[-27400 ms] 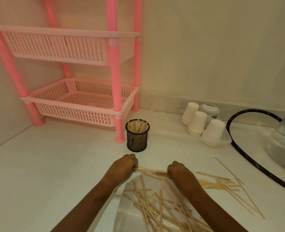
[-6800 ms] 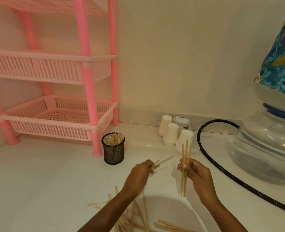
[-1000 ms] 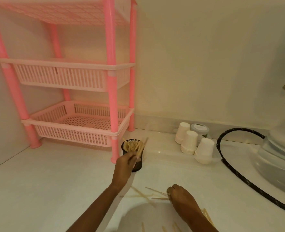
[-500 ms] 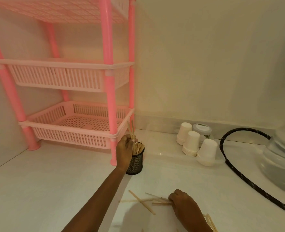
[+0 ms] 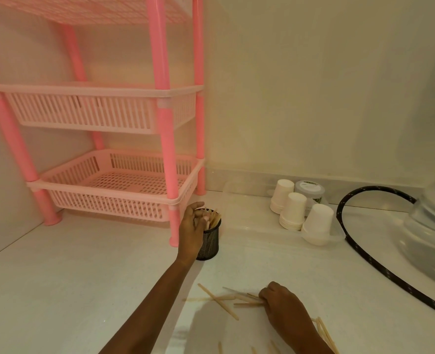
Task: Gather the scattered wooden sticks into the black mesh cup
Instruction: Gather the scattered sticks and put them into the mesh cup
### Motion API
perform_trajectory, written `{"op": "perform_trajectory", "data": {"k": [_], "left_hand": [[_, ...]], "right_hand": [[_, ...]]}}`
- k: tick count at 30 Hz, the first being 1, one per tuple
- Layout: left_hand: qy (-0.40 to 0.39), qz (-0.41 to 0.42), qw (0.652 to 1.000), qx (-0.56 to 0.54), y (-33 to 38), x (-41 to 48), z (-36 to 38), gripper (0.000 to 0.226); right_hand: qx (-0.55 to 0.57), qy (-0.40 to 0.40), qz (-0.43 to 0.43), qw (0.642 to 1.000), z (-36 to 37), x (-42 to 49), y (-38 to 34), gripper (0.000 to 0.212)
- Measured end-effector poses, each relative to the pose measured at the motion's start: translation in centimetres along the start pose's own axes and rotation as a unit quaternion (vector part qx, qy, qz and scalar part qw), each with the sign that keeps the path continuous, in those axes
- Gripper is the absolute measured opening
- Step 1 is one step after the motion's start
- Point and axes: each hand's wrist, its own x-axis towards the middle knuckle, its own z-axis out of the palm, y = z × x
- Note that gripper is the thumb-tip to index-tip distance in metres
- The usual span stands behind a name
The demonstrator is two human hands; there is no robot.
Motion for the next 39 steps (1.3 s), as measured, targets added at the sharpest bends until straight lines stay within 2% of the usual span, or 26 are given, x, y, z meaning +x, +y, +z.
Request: {"op": "perform_trajectory", "data": {"k": [5,8,11,13,15,17,19,20,21,23,25,28,31,33,36,39], "left_hand": [[0.002,0.036,0.999,0.024,0.1,-0.5,-0.2,0.033],[0.003,0.104,0.990,0.096,0.0,-1.3,-0.3,0.036],[-0.041,0.165,0.969,0.180,-0.1,-2.7,-0.3,0.040],[-0.100,0.232,0.936,0.245,-0.3,-4.1,-0.5,0.038],[-0.192,0.284,0.882,0.324,-1.1,-5.6,-0.8,0.033],[-0.286,0.243,0.833,0.407,-2.1,-7.0,-1.2,0.031],[-0.342,0.169,0.779,0.499,-3.1,-7.6,-1.7,0.036],[-0.353,0.143,0.763,0.522,-3.5,-7.7,-2.0,0.038],[-0.356,0.124,0.758,0.532,-3.7,-7.8,-2.2,0.038],[-0.340,0.120,0.764,0.535,-3.7,-8.0,-2.5,0.032],[-0.324,0.129,0.765,0.541,-3.9,-8.2,-2.4,0.026],[-0.320,0.131,0.756,0.556,-3.9,-8.4,-1.9,0.023],[-0.323,0.147,0.725,0.590,-4.4,-8.4,-1.5,0.022],[-0.328,0.153,0.705,0.610,-4.4,-8.6,-1.3,0.022],[-0.293,0.210,0.677,0.641,-3.4,-8.7,-1.3,0.018],[-0.329,0.237,0.647,0.645,-3.5,-9.0,-1.4,0.022]], "right_hand": [[0.005,0.012,-0.005,1.000,-0.2,-0.2,-0.1,0.029],[0.017,0.029,-0.016,0.999,-0.3,-0.5,-0.1,0.029],[0.044,0.030,-0.024,0.998,-0.5,-0.7,-0.3,0.031],[0.051,0.027,-0.026,0.998,-0.5,-0.9,-0.7,0.037],[0.028,0.017,-0.027,0.999,-0.5,-0.8,-1.1,0.039],[-0.008,0.011,-0.021,1.000,-0.5,-0.6,-1.5,0.037],[-0.045,0.013,-0.015,0.999,-0.4,-0.2,-1.7,0.031],[-0.057,0.010,-0.010,0.998,-0.3,0.1,-1.8,0.027],[-0.063,0.010,-0.007,0.998,-0.5,0.1,-2.1,0.022],[-0.092,0.063,-0.038,0.993,-0.9,0.2,-2.4,0.010],[-0.151,0.076,-0.061,0.984,-1.4,0.1,-2.9,0.037],[-0.203,0.116,-0.043,0.971,-1.5,0.1,-3.1,0.045],[-0.245,0.123,-0.059,0.960,-1.4,-0.2,-3.7,0.044],[-0.238,0.107,-0.043,0.964,-1.2,-0.1,-3.8,0.047],[-0.242,0.119,-0.041,0.962,-0.8,0.1,-3.9,0.048],[-0.248,0.114,-0.041,0.961,-0.2,0.0,-3.9,0.048]]}}
